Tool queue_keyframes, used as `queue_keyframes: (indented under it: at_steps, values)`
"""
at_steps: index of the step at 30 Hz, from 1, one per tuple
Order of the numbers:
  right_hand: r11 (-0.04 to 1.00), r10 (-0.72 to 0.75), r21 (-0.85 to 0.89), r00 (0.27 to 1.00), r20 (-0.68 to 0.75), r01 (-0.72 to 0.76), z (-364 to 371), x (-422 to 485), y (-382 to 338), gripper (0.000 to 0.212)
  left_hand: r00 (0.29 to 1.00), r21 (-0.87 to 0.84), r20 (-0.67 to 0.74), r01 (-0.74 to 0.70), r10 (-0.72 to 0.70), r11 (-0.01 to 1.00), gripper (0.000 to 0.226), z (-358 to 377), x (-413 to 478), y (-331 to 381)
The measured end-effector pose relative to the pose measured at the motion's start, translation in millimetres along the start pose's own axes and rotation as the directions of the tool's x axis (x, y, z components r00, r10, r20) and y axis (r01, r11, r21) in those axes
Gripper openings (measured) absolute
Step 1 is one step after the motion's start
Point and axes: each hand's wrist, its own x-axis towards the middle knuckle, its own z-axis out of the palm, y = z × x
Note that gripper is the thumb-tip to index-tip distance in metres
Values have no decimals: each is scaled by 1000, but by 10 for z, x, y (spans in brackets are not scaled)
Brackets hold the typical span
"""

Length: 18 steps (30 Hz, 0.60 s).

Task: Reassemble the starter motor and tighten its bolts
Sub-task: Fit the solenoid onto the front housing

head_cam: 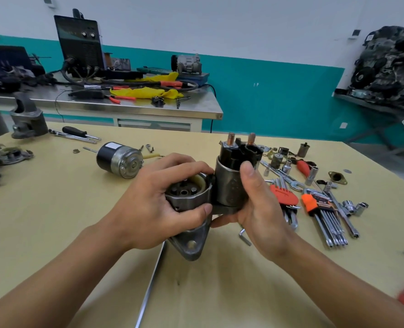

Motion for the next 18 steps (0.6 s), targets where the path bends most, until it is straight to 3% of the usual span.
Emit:
queue_keyframes:
  at_steps: [6,11,14,16,18]
  values:
    - [998,20,-60,1000,3,-20,-9,78,-50,53,997,-9,-28,72,-73,997,42,-7,17,12]
    - [984,121,-131,993,12,-118,-50,199,-212,50,990,-34,-41,134,-135,990,52,-49,5,-23]
    - [986,113,-113,988,-107,-125,58,247,-172,38,973,-47,-117,196,-201,979,76,21,-8,-9]
    - [993,62,-82,969,-238,-84,163,259,-83,25,963,-43,-181,196,-200,980,79,110,-29,21]
    - [995,47,-65,946,-320,-71,229,265,-39,29,954,-31,-236,182,-184,983,79,178,-42,57]
